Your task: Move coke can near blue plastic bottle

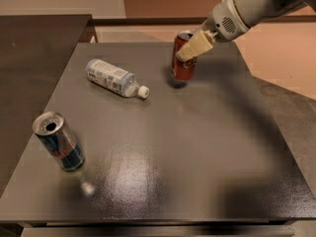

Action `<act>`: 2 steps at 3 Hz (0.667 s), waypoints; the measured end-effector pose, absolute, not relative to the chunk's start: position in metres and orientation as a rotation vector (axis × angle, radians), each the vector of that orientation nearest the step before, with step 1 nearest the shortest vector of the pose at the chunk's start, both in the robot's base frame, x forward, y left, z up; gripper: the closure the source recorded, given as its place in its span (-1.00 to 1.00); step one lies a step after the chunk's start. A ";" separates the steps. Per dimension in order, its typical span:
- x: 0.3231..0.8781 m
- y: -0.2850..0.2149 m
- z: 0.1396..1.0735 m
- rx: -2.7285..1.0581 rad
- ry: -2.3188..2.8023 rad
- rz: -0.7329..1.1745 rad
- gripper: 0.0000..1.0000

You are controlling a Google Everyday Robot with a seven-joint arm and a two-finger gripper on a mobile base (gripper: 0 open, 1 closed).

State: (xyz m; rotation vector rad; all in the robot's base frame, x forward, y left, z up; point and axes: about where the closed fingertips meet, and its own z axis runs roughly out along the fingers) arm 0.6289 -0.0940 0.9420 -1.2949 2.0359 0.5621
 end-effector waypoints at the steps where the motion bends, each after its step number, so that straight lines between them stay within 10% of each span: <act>1: 0.614 -0.050 0.940 -1.414 1.981 0.618 1.00; 2: 0.601 -0.016 0.932 -1.507 1.938 0.635 1.00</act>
Offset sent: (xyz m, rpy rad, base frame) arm -0.0440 0.1143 -0.0188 -0.0366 -0.0006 0.2785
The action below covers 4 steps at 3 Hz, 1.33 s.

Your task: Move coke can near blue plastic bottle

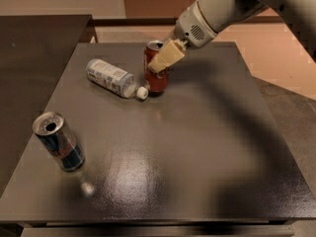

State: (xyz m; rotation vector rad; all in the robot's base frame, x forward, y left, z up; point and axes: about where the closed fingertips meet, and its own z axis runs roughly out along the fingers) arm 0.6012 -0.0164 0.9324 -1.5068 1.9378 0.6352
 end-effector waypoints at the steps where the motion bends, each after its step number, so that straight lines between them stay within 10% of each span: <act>1: 0.594 0.000 0.923 -1.554 1.912 0.594 0.63; 4: 0.587 0.011 0.905 -1.582 1.908 0.529 -0.77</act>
Offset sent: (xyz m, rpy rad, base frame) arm -0.0139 0.0265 -0.0285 -0.0859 -0.0858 0.0249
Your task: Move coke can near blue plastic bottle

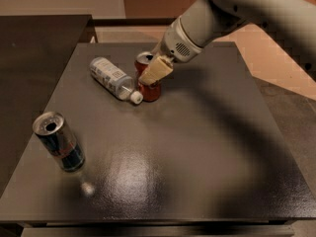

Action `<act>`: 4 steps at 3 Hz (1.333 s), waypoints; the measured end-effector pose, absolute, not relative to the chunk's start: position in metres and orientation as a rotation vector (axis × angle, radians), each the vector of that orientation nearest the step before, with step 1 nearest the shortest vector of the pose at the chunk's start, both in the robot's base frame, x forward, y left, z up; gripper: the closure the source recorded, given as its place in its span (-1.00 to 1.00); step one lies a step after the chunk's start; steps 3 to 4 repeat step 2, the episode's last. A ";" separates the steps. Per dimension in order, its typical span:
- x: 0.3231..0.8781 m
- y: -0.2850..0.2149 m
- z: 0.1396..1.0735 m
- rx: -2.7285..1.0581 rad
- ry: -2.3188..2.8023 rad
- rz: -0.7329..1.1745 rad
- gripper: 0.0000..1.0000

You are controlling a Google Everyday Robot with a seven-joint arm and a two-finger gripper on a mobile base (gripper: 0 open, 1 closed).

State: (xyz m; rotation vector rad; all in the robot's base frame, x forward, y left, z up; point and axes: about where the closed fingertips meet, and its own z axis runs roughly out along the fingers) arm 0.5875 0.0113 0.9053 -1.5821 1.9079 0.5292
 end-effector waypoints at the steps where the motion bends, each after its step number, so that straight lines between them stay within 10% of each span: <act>1: 0.587 0.013 0.905 -1.586 1.907 0.531 -1.00; 4: 0.587 0.013 0.905 -1.586 1.907 0.531 -1.00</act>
Offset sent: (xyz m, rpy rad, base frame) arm -0.0004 0.0015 -0.0007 -0.0005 0.0012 0.0029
